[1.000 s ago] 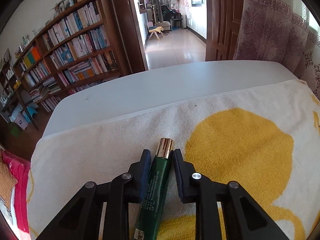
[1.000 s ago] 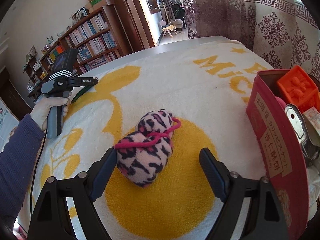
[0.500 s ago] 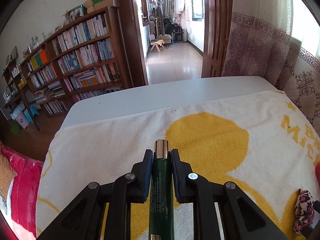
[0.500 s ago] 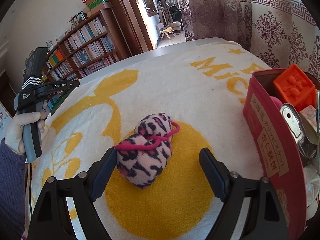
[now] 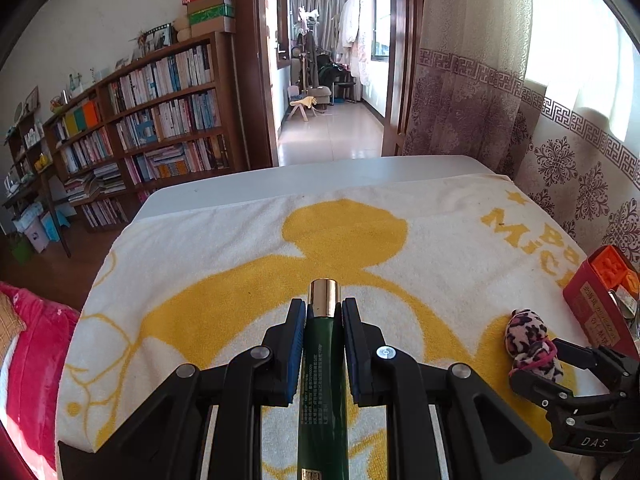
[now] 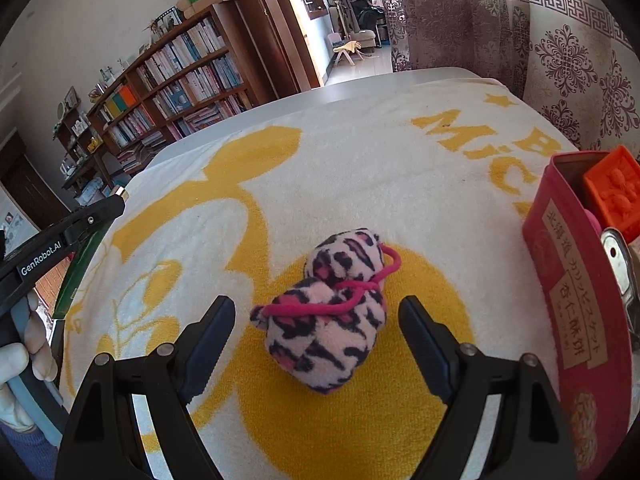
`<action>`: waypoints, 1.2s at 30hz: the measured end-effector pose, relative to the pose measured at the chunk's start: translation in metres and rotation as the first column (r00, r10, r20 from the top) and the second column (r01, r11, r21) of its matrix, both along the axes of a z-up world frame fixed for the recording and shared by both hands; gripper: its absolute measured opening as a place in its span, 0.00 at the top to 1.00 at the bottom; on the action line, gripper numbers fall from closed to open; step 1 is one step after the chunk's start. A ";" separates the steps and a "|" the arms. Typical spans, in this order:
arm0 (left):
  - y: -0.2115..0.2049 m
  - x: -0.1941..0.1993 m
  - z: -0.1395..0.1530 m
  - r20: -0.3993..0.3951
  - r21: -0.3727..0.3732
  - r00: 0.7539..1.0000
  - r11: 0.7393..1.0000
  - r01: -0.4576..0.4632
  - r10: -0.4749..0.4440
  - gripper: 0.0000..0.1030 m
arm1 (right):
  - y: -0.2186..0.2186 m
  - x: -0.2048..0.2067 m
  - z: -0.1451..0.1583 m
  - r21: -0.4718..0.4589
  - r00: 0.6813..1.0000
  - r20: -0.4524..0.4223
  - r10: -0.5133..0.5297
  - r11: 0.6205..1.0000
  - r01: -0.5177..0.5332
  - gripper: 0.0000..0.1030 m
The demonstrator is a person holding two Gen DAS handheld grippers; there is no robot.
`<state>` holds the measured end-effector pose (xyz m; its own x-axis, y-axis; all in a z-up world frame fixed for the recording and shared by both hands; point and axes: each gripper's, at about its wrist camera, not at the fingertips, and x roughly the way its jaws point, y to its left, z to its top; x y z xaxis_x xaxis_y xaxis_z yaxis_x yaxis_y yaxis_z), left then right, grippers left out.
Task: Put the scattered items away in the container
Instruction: 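Grasp the green tube with the left tool while the right tool grasps the leopard plush, then carry the tube and plush over the red box with both tools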
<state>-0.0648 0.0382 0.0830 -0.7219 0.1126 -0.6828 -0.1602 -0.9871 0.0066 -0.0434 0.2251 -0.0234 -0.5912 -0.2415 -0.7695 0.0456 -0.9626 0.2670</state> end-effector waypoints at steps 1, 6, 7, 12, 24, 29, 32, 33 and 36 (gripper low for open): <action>0.001 0.005 0.001 -0.006 0.006 1.000 1.000 -0.002 0.002 0.81 | -0.002 -0.002 -0.003 0.014 1.000 0.008 -0.004 1.000 0.004 0.17; 0.008 0.025 -0.001 -0.011 0.047 1.000 0.999 0.000 0.001 0.81 | -0.006 -0.001 -0.005 0.099 1.000 0.003 -0.019 0.995 0.019 0.30; 0.008 0.028 -0.002 -0.011 0.056 1.000 0.998 -0.001 0.002 0.81 | -0.005 -0.001 -0.005 0.101 1.000 0.002 -0.027 0.995 0.027 0.35; 0.012 0.040 -0.008 -0.010 0.063 1.000 0.998 -0.013 0.014 0.81 | 0.003 0.004 -0.004 0.098 0.999 -0.005 -0.053 0.994 0.053 0.49; 0.019 0.057 -0.012 -0.004 0.055 1.000 0.998 -0.001 0.001 0.81 | 0.004 0.050 0.021 0.116 0.996 -0.080 -0.047 0.992 0.056 0.51; 0.031 0.066 -0.009 -0.008 0.045 1.000 0.999 0.027 -0.027 0.81 | 0.016 0.075 0.043 0.110 0.988 -0.141 -0.058 0.991 0.074 0.51; 0.046 0.071 -0.007 -0.005 0.045 0.998 0.997 0.060 -0.060 0.81 | 0.028 0.090 0.056 0.106 0.981 -0.182 -0.073 0.990 0.093 0.51; 0.052 0.072 -0.007 -0.004 0.043 0.997 0.996 0.074 -0.073 0.81 | 0.033 0.095 0.061 0.105 0.977 -0.196 -0.082 0.989 0.104 0.50; 0.074 0.077 -0.003 -0.007 0.033 0.993 0.992 0.119 -0.119 0.81 | 0.052 0.111 0.071 0.093 0.966 -0.233 -0.116 0.986 0.141 0.51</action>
<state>0.0126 0.1123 0.0803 -0.7053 0.2209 -0.6736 -0.2767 -0.9606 -0.0253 0.0672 0.2774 0.0474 -0.7729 -0.0751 -0.6301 -0.0329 -0.9869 0.1580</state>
